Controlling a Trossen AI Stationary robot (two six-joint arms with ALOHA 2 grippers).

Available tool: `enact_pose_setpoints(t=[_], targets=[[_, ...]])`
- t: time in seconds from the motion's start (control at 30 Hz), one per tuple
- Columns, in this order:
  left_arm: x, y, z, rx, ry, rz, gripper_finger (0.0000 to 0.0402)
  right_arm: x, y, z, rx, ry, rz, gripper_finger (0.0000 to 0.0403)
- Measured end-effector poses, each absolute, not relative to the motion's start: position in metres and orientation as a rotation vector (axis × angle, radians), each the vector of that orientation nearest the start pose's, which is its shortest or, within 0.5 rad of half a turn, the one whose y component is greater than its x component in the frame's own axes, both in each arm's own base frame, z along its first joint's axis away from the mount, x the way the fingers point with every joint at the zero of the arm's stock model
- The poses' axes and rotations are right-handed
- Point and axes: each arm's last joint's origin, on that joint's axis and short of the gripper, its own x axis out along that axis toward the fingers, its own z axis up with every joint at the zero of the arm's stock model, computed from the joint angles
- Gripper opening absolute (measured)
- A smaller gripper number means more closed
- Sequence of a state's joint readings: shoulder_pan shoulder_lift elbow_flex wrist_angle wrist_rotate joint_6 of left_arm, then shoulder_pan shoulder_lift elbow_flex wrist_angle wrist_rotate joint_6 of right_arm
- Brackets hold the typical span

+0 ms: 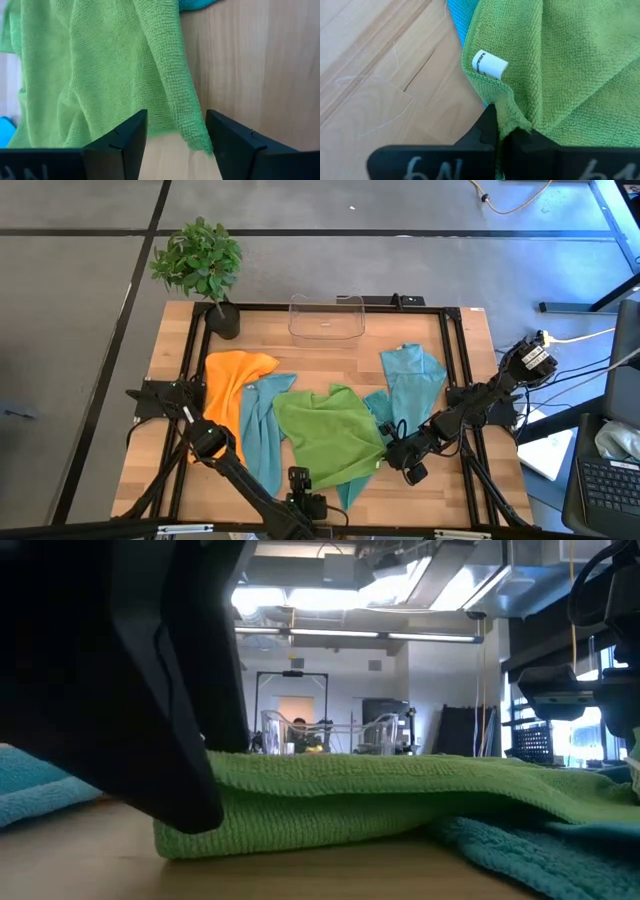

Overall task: Fold microfiber towels
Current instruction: Fold the green microfiber towel

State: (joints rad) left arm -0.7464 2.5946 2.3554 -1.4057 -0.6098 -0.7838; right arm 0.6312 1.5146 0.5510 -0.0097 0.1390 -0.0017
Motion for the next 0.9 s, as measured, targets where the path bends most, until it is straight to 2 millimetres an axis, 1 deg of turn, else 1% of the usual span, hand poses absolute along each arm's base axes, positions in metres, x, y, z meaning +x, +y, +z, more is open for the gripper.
enact_pose_setpoints(t=[0.2,0.37,0.67,0.9], targets=[[0.3713,-0.3221,0.1494,0.310,1.177,0.382,0.0194,0.2029,0.1434,0.1204,-0.371,0.910,0.454,0.0006],[0.3711,-0.3223,0.1491,0.288,1.190,0.380,0.0184,0.2030,0.1434,0.1204,-0.372,0.910,0.454,0.0006],[0.3716,-0.3217,0.1491,0.288,1.190,0.382,0.0149,0.2030,0.1434,0.1204,-0.373,0.910,0.454,0.0006],[0.3719,-0.3213,0.1491,0.283,1.189,0.386,0.0111,0.2029,0.1435,0.1204,-0.374,0.910,0.455,0.0006]])
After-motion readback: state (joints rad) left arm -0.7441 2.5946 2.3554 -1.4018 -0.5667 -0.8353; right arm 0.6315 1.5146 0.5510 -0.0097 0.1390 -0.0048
